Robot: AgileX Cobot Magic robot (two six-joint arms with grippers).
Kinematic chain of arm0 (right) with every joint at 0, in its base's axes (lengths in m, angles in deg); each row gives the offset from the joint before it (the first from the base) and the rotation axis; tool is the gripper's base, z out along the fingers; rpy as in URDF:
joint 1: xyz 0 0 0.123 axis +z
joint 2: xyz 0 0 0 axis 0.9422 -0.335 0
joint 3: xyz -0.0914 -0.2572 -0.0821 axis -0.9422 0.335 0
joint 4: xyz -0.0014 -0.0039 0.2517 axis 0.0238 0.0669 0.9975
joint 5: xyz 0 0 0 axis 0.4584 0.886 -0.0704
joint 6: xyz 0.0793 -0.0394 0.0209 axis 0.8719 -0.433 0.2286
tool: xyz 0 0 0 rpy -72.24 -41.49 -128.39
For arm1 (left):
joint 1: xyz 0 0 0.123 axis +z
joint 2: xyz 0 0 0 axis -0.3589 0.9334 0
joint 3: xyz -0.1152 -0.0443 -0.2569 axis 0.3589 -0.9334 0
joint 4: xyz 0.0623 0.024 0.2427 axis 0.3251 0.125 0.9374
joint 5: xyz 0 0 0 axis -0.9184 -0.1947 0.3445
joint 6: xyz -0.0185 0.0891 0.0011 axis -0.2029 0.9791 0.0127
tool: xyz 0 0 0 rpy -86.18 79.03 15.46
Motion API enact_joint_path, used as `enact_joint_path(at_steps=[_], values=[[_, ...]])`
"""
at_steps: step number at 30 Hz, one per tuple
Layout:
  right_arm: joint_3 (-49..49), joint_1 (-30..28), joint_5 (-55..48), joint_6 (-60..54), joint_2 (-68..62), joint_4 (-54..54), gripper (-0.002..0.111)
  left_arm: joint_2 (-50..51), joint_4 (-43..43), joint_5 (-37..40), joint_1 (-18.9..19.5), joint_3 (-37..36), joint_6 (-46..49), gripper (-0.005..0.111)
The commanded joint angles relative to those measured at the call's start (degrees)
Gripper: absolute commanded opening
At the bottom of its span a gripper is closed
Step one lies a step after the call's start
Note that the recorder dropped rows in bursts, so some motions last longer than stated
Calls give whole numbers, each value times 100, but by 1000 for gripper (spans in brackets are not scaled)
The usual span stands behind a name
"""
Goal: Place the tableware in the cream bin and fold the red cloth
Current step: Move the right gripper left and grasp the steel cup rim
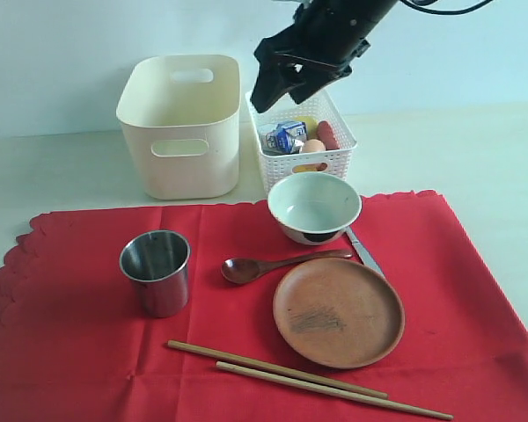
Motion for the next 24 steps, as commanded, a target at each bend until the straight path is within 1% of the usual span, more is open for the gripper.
enact_joint_path(at_steps=[1,5,10,11,13,15,18,24], values=[[306,381,-13,-222,339,-50,64,-34,-17,-73,18,-19,17,0],[428,794,-13,-246,553,-324,64,-34,-17,-73,18,-19,17,0],[428,1123,-13,-171,627,-490,64,-34,-17,-73,18,-19,17,0],[428,1229,-13,-15,648,-715,64,-34,-17,-73,18,-19,17,0],[526,1363,-13,149,771,-974,60,-34,-17,-73,18,-19,17,0],[712,1387,-13,149,961,-936,57,-34,-17,-73,18,-19,17,0],[1080,1387,-13,145,1257,-993,56,-34,-17,-73,18,-19,17,0],[1446,1387,-13,145,1270,-657,56,-34,-17,-73,18,-19,17,0]])
